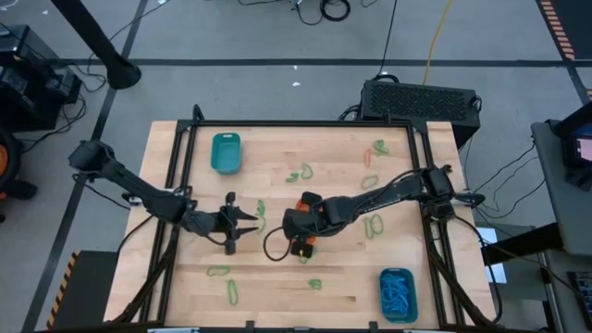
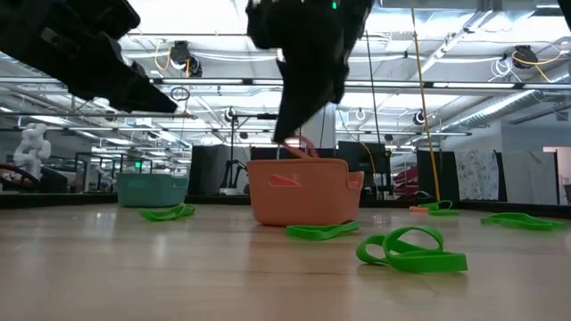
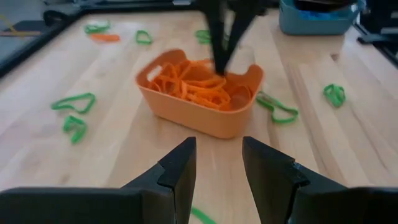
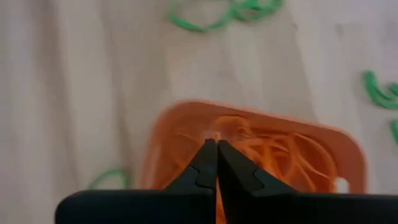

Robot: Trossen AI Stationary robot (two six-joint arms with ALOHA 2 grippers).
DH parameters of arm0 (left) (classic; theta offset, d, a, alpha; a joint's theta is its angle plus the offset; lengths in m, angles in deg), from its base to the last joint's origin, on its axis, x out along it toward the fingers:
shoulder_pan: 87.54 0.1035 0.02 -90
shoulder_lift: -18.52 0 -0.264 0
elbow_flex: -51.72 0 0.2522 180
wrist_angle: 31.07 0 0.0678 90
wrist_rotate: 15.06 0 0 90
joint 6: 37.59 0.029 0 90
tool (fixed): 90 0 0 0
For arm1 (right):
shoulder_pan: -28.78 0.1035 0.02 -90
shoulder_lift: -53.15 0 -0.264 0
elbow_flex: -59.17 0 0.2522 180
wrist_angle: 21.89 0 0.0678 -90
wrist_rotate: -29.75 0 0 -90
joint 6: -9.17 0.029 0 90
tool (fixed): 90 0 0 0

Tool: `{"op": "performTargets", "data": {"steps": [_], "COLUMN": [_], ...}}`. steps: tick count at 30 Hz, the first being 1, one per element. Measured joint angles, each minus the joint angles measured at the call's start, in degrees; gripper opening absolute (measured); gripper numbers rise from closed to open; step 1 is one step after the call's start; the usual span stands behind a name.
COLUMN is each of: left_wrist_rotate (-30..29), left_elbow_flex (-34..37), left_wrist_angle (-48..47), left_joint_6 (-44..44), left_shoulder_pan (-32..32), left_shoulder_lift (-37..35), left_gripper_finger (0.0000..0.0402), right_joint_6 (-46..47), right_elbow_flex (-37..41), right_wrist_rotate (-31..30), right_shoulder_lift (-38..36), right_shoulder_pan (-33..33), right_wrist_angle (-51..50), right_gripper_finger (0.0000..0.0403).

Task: Sort rubber bands into baskets
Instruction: Put the orange rubber band into the orange bin

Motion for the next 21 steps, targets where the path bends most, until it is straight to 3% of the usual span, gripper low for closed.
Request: {"op": "performTargets", "data": {"steps": [4,10,21], "left_wrist_rotate": [2.96,5.77,7.08], "left_elbow_flex": [0.00,-0.02,-0.07], "left_wrist_angle": [4.18,9.13,13.37], "left_joint_6": [-0.11,-0.15,-0.24], "left_shoulder_pan": [1.66,3.78,4.46], "left_shoulder_lift": [5.45,12.34,15.49], "left_gripper_finger": [0.0138,0.0138,0.0138], "right_joint_6": [2.49,4.63,7.29], "right_elbow_flex": [-0.01,-0.02,-0.05], "right_wrist_rotate": [-3.35,-2.89,-2.82], "right_shoulder_lift": [0.28,0.33,0.79], "right_shoulder_pan": [-0.25,-0.85,-2.13], "right_wrist_angle": [-0.95,-1.68,-6.82], "right_gripper_finger": [0.0000,0.0007,0.0096]}}
